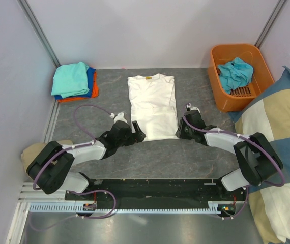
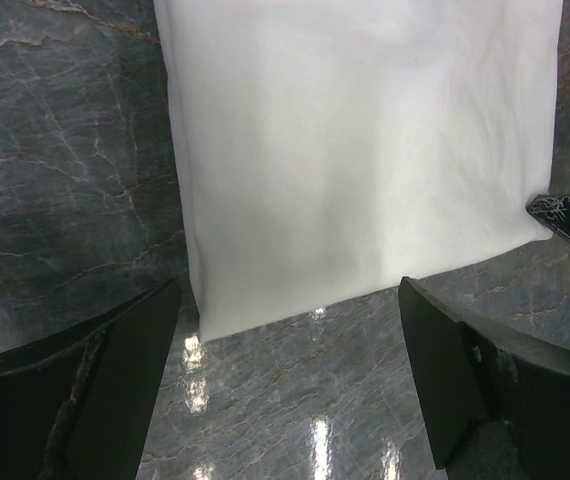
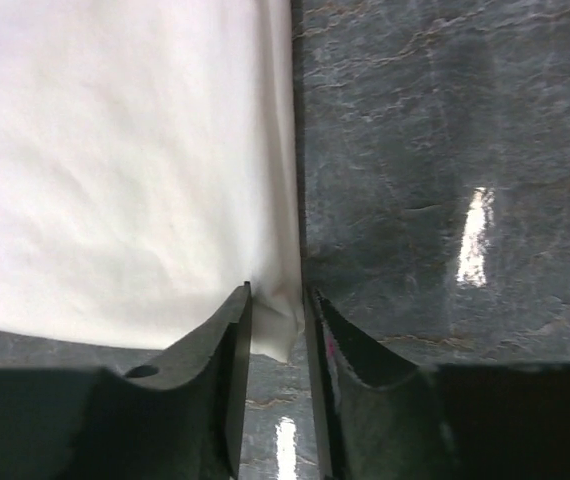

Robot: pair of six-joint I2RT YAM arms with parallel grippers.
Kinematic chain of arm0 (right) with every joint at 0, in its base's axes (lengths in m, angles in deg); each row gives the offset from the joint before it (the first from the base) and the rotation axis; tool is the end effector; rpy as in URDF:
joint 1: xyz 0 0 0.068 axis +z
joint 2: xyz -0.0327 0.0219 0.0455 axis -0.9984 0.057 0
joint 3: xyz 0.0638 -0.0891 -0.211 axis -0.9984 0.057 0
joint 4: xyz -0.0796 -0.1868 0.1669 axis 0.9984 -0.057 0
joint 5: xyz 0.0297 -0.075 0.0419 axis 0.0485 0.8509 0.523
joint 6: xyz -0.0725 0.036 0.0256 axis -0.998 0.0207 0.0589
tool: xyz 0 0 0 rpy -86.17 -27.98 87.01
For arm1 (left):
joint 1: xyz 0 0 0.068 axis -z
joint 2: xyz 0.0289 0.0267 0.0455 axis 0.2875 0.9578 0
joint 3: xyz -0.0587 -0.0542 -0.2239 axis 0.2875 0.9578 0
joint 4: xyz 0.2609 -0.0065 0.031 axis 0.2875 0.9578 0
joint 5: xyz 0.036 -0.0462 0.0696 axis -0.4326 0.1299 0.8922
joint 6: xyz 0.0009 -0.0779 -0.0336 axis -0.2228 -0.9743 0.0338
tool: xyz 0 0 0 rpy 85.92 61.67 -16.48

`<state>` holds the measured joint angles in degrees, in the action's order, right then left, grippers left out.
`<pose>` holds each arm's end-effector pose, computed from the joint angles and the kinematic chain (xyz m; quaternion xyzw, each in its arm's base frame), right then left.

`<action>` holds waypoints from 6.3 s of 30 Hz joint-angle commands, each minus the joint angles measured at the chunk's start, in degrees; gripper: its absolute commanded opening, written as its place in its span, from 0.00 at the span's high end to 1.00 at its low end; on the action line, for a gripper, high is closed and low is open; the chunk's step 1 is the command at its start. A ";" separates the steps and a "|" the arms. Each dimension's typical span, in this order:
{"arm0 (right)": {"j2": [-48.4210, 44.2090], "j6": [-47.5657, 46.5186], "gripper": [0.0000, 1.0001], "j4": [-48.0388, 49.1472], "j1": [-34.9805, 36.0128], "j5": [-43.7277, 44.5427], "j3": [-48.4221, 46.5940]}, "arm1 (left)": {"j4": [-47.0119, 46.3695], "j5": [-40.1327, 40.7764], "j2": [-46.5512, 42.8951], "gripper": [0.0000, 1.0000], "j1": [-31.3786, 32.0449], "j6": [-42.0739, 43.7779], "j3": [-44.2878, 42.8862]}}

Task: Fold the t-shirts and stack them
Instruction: Fold the tshirt, then neatly place the folded tshirt to the corner

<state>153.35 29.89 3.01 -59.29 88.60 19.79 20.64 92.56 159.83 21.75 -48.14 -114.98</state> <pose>0.2761 0.1396 0.0860 0.0570 0.9335 0.1610 0.3152 0.2381 -0.1778 0.0897 -0.0901 0.8954 -0.2530 0.3550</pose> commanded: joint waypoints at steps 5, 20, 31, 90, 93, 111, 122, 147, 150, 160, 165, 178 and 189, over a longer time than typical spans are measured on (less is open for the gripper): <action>-0.55 3.55 0.97 3.96 0.24 -7.31 3.02 | 5.66 -1.14 -0.58 0.01 0.65 -2.21 2.61; -3.01 4.16 1.00 2.20 0.51 -6.17 3.99 | 9.08 1.84 -3.03 0.21 0.65 0.16 4.89; -2.31 4.08 1.00 1.68 0.42 -6.44 3.55 | 9.26 2.64 -3.48 0.39 0.57 -1.16 6.65; -28.87 14.45 1.00 -26.91 17.82 11.75 -13.76 | 43.73 8.95 -30.76 0.98 14.81 2.69 -26.21; -20.26 13.75 1.00 -20.57 17.73 16.06 -16.31 | 37.40 8.10 -23.81 0.98 12.17 6.04 -28.07; -0.90 7.33 1.00 -8.52 5.87 15.63 -24.49 | 23.94 2.82 -10.42 0.98 -8.39 14.13 -24.82; 8.85 5.40 1.00 -3.42 2.27 12.11 -26.68 | 20.25 1.76 -5.33 0.98 -10.68 14.66 -20.51; 19.15 1.79 0.23 5.72 -11.00 5.96 -33.55 | 15.59 7.47 3.12 0.00 -24.30 11.50 -24.29; 15.98 1.97 0.21 5.46 -12.06 4.64 -30.21 | 15.50 7.13 -0.29 0.00 -24.48 11.15 -23.41; 5.88 2.24 0.18 -1.46 -9.26 -3.78 -19.57 | 14.88 -4.91 -9.96 0.00 -23.08 9.13 -12.52; -0.01 1.09 0.18 -5.61 -8.28 -5.99 -14.74 | 14.71 -8.34 -16.12 0.00 -19.13 8.07 -6.01; -11.36 -0.67 0.17 -11.59 -5.82 -3.88 -5.33 | 17.60 -11.34 -24.04 0.00 -13.85 5.61 -1.35; -14.77 4.16 0.18 -12.47 -2.84 -11.44 -3.84 | 14.80 -7.11 -6.05 0.00 -16.74 16.32 -22.13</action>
<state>142.53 31.27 -8.86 -64.50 81.04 14.66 38.52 83.95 146.01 7.17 -38.35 -124.25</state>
